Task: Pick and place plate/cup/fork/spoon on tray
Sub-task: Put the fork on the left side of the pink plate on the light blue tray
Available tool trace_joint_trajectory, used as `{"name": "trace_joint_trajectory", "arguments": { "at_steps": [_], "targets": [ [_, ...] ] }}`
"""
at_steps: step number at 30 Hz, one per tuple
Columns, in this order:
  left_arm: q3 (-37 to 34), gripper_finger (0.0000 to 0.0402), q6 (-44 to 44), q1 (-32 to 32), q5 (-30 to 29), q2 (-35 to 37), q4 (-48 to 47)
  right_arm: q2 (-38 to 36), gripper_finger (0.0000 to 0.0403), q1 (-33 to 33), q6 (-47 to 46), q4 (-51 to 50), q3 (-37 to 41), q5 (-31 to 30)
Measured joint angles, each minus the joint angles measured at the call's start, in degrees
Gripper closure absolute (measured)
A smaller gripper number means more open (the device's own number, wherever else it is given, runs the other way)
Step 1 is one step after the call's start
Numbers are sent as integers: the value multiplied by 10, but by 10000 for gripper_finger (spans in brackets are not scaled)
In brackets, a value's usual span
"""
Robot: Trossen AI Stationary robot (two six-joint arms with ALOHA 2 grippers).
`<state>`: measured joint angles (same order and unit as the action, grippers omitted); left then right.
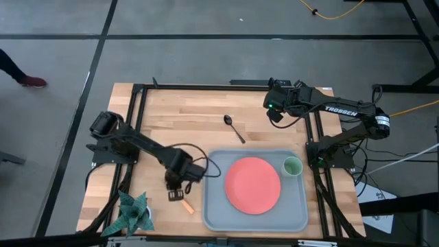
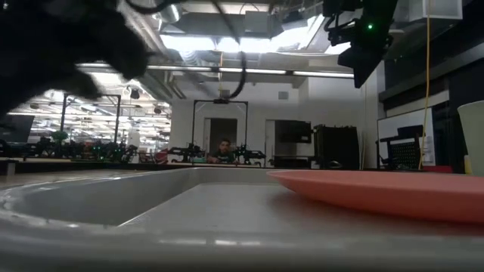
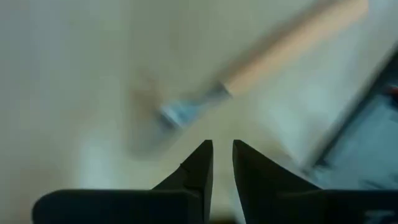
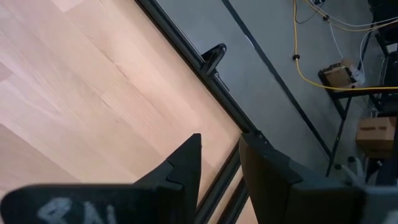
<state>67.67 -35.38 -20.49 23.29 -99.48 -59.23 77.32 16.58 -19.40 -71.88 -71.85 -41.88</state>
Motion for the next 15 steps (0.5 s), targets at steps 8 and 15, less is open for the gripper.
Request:
{"name": "trace_joint_trajectory", "arguments": {
  "at_steps": [8,15],
  "targets": [
    [-6,368,1,-42,-33,-50,12,0,288,0,-14,0,0,0],
    [-6,389,14,-47,-101,-70,33,0,288,0,-11,2,0,0]
  ]
}}
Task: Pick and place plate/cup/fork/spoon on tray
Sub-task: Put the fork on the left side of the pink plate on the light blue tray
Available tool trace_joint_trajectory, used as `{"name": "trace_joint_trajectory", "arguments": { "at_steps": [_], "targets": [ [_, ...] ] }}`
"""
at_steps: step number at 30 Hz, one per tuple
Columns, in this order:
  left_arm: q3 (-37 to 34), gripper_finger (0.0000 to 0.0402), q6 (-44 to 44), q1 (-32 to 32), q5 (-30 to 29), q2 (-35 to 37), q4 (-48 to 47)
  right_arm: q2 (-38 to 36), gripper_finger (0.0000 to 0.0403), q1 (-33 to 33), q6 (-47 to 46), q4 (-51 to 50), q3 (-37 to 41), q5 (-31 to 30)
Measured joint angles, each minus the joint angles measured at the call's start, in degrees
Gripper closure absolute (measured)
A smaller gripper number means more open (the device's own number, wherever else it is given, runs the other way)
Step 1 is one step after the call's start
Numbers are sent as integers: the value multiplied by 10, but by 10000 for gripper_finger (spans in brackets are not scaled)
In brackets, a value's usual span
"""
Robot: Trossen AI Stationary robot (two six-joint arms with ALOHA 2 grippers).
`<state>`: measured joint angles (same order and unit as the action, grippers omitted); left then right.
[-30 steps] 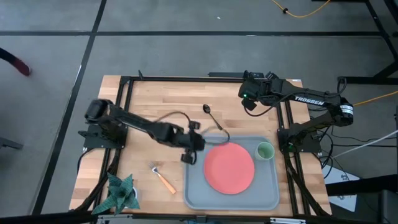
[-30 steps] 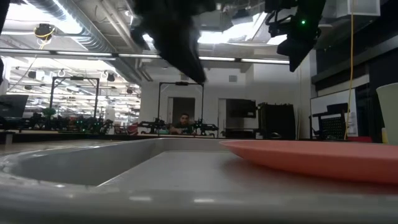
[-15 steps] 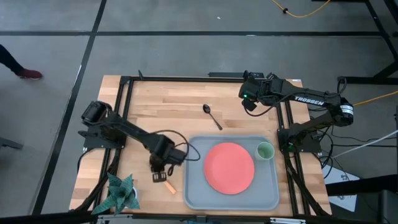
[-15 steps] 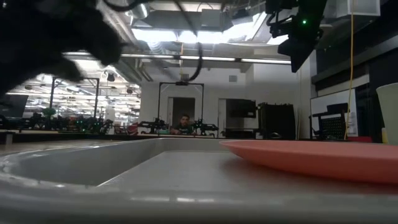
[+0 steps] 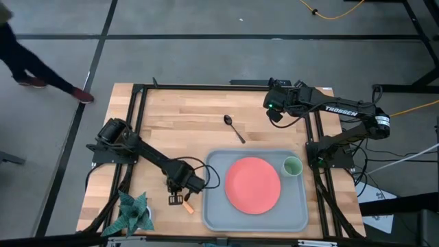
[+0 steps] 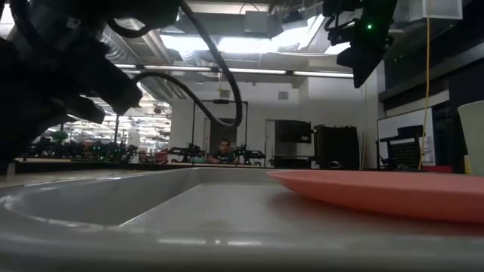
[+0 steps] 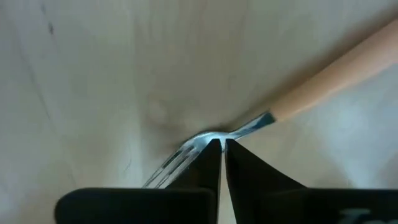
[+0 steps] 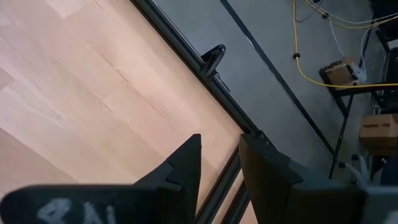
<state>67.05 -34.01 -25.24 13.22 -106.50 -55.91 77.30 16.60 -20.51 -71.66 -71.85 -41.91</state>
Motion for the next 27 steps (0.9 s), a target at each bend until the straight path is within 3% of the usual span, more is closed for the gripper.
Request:
{"name": "trace_joint_trajectory", "arguments": {
  "at_steps": [7,14,27],
  "targets": [
    [0,399,1,-17,8,0,10,0,288,0,0,2,0,0],
    [0,401,-4,-31,-51,0,11,0,288,0,0,2,0,0],
    [0,401,-4,-33,-47,-6,11,0,288,0,0,2,0,0]
  ]
}}
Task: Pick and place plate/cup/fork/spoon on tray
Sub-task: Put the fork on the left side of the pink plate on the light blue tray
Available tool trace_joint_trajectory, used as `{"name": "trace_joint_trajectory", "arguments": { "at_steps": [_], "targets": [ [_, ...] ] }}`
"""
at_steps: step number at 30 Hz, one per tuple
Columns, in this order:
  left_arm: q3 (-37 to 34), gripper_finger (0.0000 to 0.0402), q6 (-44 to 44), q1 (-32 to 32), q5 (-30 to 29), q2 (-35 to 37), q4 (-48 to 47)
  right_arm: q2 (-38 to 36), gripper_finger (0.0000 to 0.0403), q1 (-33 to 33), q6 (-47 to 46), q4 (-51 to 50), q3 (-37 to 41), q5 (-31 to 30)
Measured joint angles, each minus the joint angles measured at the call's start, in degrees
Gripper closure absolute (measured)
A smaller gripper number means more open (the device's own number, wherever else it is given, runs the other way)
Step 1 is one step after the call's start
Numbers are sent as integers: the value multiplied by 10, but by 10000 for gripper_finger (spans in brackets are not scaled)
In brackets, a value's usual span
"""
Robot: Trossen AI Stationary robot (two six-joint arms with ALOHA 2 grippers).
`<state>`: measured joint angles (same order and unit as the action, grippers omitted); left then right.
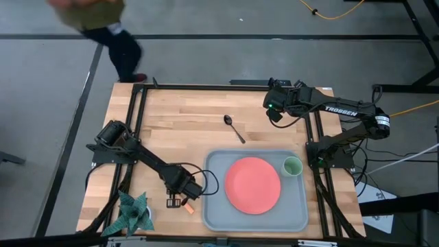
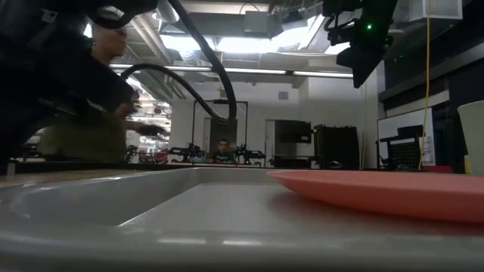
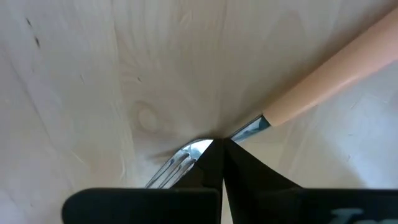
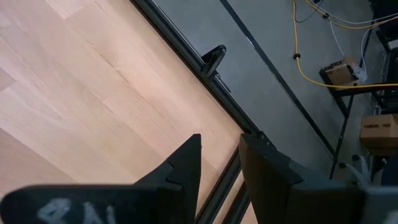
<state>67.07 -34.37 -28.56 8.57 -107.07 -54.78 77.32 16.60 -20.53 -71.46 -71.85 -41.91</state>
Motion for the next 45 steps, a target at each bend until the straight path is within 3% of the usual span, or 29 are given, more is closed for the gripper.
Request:
{"name": "trace_joint_trajectory", "arguments": {
  "at_steps": [12,24,38,45],
  "targets": [
    [-30,401,-15,-3,27,4,27,0,288,0,0,0,0,0],
    [-31,401,6,28,-22,3,25,0,288,0,0,0,0,0],
    [-32,401,151,110,-80,2,28,0,288,0,0,-5,0,0],
    [-72,401,210,160,-59,10,38,0,288,0,0,-11,0,0]
  ]
}}
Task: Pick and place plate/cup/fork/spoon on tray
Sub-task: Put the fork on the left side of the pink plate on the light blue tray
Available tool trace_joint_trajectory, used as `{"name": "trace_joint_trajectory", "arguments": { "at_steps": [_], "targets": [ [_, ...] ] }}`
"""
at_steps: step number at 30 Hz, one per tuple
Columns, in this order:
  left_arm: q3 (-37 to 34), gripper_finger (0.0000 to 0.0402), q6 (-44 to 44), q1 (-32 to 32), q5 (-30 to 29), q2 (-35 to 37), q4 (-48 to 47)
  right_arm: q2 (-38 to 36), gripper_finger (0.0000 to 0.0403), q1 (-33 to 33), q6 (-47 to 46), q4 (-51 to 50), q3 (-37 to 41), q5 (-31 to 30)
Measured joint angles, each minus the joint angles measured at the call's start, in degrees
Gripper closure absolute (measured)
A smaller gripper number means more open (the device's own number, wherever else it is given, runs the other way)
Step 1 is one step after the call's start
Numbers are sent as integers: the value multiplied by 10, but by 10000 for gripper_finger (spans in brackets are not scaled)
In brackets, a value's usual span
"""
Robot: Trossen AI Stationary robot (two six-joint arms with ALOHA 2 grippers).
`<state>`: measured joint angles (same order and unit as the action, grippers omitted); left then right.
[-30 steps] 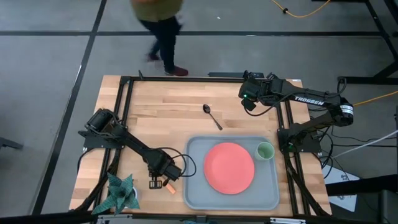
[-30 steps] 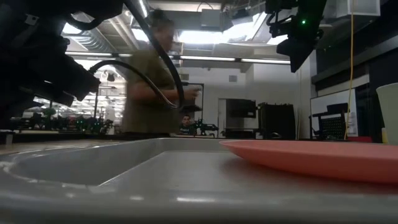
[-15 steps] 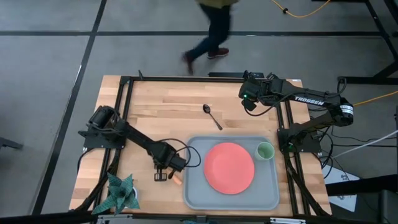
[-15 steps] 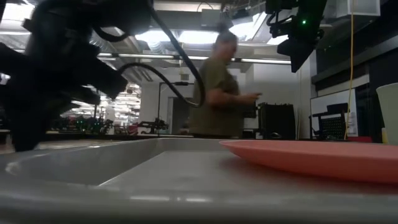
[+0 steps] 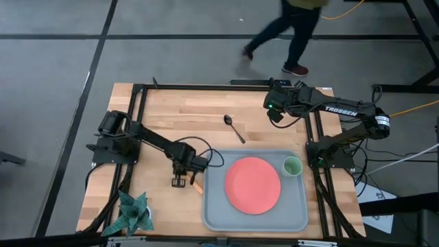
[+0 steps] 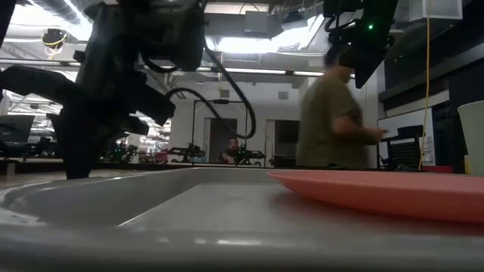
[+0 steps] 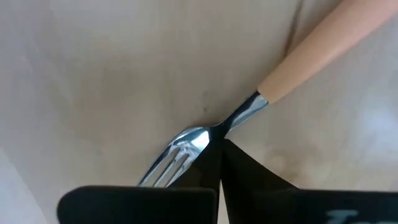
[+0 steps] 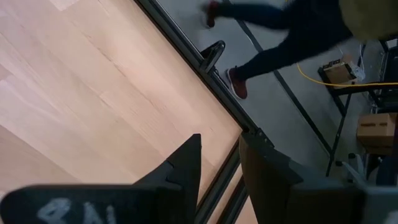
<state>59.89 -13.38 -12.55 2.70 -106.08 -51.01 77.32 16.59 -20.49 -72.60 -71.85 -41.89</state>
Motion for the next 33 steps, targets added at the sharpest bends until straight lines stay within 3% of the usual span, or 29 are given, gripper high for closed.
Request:
{"name": "trace_joint_trajectory", "arguments": {
  "at_steps": [11,23,33],
  "targets": [
    [-4,401,112,91,-29,-4,-44,0,288,0,0,0,0,0],
    [-7,401,234,190,-220,-10,-35,0,288,0,1,0,0,0],
    [8,401,320,240,-279,-11,61,0,288,0,0,0,0,0]
  ]
}}
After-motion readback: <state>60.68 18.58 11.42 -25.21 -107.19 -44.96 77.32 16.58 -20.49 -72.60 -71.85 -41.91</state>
